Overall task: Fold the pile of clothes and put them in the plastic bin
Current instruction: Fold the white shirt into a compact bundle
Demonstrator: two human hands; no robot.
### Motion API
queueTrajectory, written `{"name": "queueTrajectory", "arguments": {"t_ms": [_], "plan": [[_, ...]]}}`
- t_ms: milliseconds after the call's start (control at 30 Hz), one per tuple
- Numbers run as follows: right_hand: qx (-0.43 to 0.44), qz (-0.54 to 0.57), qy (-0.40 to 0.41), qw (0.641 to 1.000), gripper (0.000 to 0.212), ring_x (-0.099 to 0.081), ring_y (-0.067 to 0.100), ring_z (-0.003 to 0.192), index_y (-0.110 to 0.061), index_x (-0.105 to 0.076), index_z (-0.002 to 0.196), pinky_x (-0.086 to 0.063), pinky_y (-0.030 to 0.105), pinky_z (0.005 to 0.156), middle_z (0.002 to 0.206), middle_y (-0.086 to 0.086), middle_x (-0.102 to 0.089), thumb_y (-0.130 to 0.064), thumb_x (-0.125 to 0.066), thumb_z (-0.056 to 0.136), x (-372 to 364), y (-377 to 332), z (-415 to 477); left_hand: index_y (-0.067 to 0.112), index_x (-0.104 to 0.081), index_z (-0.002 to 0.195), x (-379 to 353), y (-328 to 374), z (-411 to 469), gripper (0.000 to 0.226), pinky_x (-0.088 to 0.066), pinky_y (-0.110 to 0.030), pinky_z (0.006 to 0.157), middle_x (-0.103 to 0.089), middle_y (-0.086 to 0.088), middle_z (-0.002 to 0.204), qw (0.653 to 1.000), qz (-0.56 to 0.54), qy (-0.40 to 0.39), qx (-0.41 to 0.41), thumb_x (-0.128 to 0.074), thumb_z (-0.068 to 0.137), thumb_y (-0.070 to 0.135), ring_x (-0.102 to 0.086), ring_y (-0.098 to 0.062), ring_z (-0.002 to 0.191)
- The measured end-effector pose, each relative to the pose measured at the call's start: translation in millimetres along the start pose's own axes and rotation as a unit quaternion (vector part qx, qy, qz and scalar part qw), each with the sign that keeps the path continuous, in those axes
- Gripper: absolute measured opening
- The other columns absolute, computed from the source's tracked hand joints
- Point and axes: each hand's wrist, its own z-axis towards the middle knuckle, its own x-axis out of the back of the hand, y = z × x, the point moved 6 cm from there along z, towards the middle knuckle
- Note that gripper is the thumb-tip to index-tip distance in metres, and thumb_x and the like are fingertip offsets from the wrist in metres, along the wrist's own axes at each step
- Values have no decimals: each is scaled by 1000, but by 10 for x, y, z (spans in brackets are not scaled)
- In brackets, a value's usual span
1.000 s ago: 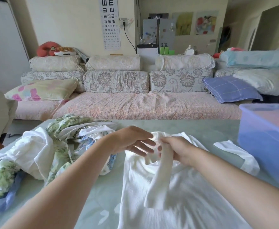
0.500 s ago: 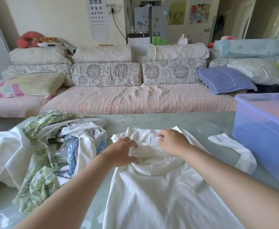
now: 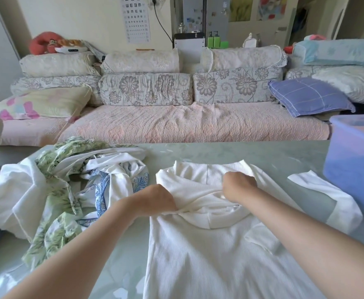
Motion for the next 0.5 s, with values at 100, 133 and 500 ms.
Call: {"name": "queueTrajectory", "arguments": {"t_ms": [100, 133, 500], "plan": [[62, -44, 54, 996, 30, -52, 27, 121, -22, -58, 118, -39, 39, 98, 126, 3, -57, -32, -62, 90, 71, -254, 4, 14, -63, 69, 145, -41, 74, 29, -43, -31, 57, -58, 1, 64, 991, 30, 133, 3, -59, 86, 36, -55, -19, 64], [89, -3, 75, 993, 36, -49, 26, 123, -24, -56, 124, -38, 40, 102, 128, 2, -54, -24, -59, 89, 113, -365, 29, 17, -63, 72, 174, -61, 89, 26, -46, -31, 63, -61, 2, 73, 982, 69, 174, -1, -60, 86, 39, -59, -19, 74], [141, 182, -23, 973, 29, -65, 30, 96, -13, -70, 82, -51, 33, 78, 95, 9, -72, -36, -59, 95, 6, -1522, 619, 19, -46, 119, 18, -274, 176, 67, -35, -38, 106, -44, 0, 124, 968, 180, 174, 0, -54, 78, 71, -38, -21, 127]]}}
